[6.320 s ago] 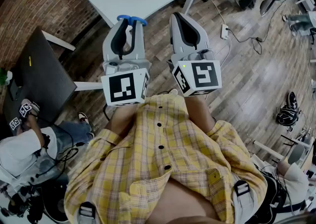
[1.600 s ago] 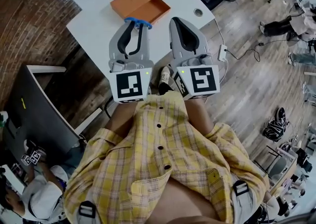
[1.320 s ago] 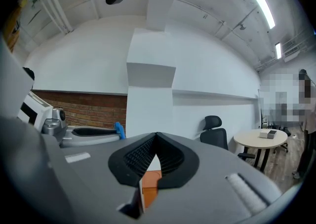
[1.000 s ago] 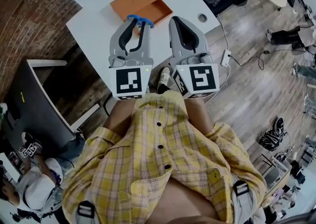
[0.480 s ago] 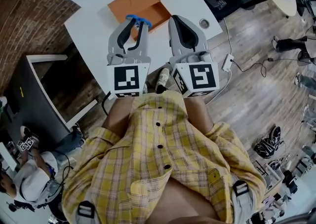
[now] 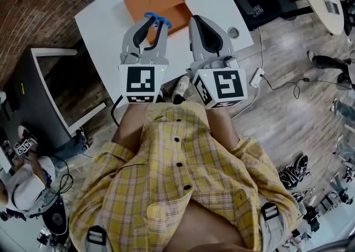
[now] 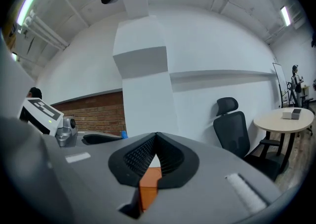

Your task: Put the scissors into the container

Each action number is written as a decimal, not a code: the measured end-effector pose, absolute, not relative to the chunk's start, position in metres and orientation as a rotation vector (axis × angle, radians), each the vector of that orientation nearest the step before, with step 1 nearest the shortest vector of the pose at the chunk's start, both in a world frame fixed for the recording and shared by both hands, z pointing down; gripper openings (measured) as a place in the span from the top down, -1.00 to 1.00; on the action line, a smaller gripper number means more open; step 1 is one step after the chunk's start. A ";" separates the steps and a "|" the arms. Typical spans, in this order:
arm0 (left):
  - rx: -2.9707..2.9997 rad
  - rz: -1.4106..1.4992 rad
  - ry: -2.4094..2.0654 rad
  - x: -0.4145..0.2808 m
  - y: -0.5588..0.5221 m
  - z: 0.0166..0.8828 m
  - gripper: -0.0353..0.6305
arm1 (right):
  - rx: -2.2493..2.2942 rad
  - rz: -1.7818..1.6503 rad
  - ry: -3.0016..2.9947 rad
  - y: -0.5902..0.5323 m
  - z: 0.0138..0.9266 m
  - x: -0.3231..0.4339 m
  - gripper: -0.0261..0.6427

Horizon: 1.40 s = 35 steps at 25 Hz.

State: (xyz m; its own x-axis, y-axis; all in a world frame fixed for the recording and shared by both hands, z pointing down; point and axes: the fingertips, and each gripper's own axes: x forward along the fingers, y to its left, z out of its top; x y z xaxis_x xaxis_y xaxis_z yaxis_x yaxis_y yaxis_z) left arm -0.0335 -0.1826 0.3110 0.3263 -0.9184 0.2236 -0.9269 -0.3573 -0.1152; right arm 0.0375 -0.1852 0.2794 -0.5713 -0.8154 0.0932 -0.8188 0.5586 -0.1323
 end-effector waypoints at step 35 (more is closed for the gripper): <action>2.553 0.923 -1.404 -0.042 -0.240 0.418 0.65 | 1.518 0.399 -2.612 -0.223 0.328 0.022 0.90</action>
State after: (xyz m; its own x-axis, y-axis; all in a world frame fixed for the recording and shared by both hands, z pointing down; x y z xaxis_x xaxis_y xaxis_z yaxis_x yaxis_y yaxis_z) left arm -0.0420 -0.2404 0.4181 0.3966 -0.7405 0.5425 -0.7918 -0.5750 -0.2060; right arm 0.0224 -0.2229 0.3277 -0.5005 -0.8396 0.2113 -0.8643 0.4707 -0.1772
